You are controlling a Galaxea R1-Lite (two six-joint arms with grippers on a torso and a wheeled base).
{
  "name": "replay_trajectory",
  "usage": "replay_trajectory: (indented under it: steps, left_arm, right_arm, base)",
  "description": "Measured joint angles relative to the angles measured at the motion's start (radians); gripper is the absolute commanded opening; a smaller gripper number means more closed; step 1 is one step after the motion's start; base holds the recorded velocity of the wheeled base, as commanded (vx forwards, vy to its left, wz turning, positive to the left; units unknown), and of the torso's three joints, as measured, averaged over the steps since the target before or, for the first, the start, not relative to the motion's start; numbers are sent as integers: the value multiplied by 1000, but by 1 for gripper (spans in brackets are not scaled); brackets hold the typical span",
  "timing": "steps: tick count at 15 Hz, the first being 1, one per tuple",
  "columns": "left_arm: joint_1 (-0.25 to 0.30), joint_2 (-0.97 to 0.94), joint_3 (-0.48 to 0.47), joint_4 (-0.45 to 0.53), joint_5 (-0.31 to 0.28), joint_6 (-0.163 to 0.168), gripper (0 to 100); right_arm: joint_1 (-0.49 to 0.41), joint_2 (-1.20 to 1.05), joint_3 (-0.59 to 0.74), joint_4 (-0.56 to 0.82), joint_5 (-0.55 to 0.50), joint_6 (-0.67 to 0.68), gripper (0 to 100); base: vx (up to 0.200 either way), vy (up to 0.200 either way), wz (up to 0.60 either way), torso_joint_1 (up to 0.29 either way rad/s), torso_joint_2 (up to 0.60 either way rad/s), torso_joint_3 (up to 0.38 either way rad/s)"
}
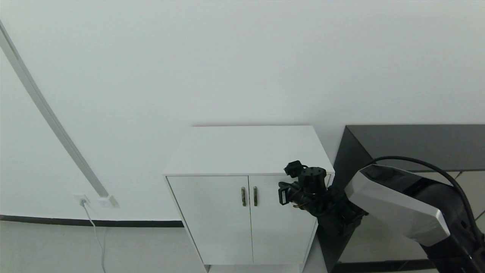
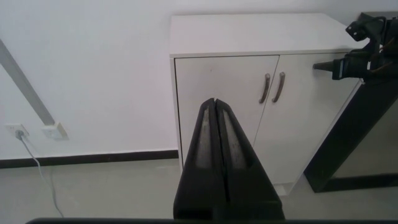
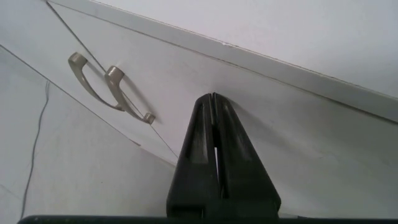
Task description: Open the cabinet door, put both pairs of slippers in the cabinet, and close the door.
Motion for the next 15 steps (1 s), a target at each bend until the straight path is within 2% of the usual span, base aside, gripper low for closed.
replay_trajectory:
  steps: [3, 6, 11, 15]
  left_arm:
    - [0, 0, 0, 0, 0, 0, 0]
    - [0, 0, 0, 0, 0, 0, 0]
    - [-1, 0, 0, 0, 0, 0, 0]
    - [0, 0, 0, 0, 0, 0, 0]
  right_arm:
    - [-2, -4, 20, -7, -3, 0, 0]
    - [16, -71, 111, -16, -3, 0, 0]
    - [50, -272, 346, -87, -3, 3, 0]
    - [14, -467, 534, -99, -4, 2, 0]
  base:
    - [0, 0, 0, 0, 0, 0]
    - [0, 0, 0, 0, 0, 0]
    - [0, 0, 0, 0, 0, 0]
    - [0, 0, 0, 0, 0, 0]
